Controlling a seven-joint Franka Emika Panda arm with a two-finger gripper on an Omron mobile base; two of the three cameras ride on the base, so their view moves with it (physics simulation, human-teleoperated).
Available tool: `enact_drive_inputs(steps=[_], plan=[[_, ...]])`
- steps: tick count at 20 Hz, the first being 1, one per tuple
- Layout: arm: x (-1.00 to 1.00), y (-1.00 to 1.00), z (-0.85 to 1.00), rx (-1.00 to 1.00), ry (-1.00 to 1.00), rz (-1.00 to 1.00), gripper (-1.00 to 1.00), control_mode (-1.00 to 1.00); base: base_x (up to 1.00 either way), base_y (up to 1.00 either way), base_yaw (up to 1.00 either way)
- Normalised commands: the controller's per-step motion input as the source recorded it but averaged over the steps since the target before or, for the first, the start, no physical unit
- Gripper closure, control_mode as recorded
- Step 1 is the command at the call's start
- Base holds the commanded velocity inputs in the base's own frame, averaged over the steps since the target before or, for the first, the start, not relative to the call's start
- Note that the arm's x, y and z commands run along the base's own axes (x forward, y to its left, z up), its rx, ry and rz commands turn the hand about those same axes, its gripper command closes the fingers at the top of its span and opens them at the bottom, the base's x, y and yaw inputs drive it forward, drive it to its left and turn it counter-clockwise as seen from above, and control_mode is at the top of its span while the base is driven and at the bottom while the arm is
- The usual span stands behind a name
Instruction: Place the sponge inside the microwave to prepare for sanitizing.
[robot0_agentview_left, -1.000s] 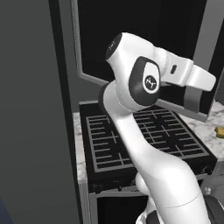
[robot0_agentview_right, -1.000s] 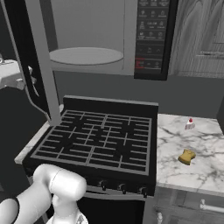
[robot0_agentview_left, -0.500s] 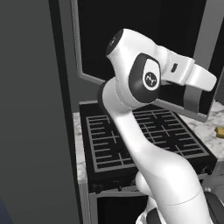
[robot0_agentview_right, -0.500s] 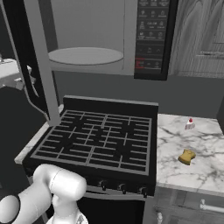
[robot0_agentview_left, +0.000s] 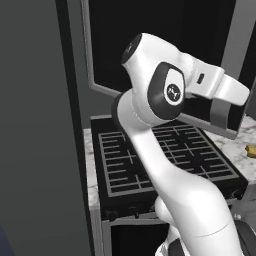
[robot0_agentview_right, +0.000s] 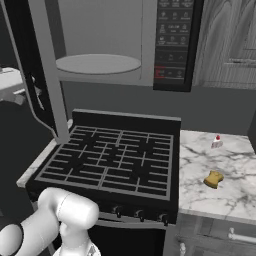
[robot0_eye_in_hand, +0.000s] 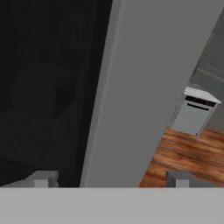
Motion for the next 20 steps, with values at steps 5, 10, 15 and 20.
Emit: enact_drive_inputs(steps=[5,10,15,20], plan=[[-0.29,0.0,0.0,0.0,0.0,0.12,-1.0,-1.0,0.0,0.0,0.0],[-0.43,0.0,0.01,0.02,0.0,0.33,-1.0,-1.0,0.0,0.0,0.0],[-0.22,0.0,0.0,0.02,0.0,0.33,-1.0,-1.0,0.0,0.0,0.0],[0.24,0.0,0.0,0.09,-0.01,0.31,-1.0,-1.0,0.0,0.0,0.0]])
